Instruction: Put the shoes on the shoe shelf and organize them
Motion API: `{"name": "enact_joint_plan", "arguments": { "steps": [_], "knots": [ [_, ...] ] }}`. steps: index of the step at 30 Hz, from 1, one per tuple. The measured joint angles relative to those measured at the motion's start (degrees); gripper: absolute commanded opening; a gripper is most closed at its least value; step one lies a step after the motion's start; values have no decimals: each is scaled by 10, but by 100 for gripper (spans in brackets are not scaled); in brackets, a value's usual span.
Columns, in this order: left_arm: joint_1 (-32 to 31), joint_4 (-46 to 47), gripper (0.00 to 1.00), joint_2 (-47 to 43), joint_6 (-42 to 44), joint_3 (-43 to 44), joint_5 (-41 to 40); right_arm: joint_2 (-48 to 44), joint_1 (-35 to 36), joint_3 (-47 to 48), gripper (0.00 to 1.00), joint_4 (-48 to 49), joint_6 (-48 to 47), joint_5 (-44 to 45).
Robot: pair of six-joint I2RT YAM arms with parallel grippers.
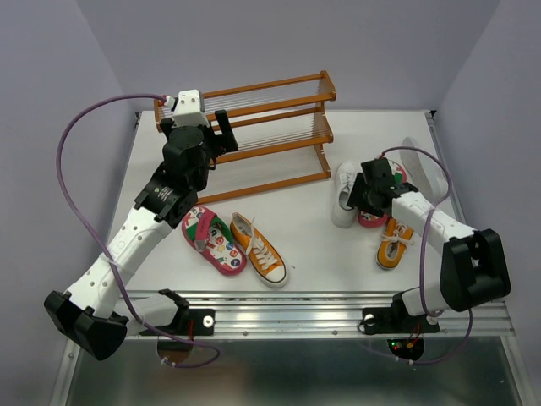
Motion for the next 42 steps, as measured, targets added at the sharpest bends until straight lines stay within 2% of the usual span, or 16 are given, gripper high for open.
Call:
{"name": "enact_joint_plan", "arguments": {
  "steps": [3, 4, 6, 7, 9, 15, 32, 42],
  "knots": [
    [0, -3, 99, 1, 0, 0, 0, 21, 0, 0, 52, 8, 3, -11],
    [0, -3, 99, 1, 0, 0, 0, 26, 0, -1, 41, 12, 4, -17],
    [0, -3, 99, 1, 0, 0, 0, 35, 0, -1, 26, 22, 8, -29],
    [0, -3, 99, 1, 0, 0, 0, 41, 0, -1, 12, 30, 10, -36],
    [0, -3, 99, 1, 0, 0, 0, 42, 0, -1, 1, 33, 10, -41],
    [0, -3, 99, 1, 0, 0, 0, 21, 1, -1, 1, 16, -3, -58],
    [0, -3, 99, 1, 9, 0, -3, -98, 26, 63, 1, -137, -50, -77],
    [0, -3, 99, 1, 10, 0, -3, -103, 26, 193, 1, -203, -90, -95]
  ]
}}
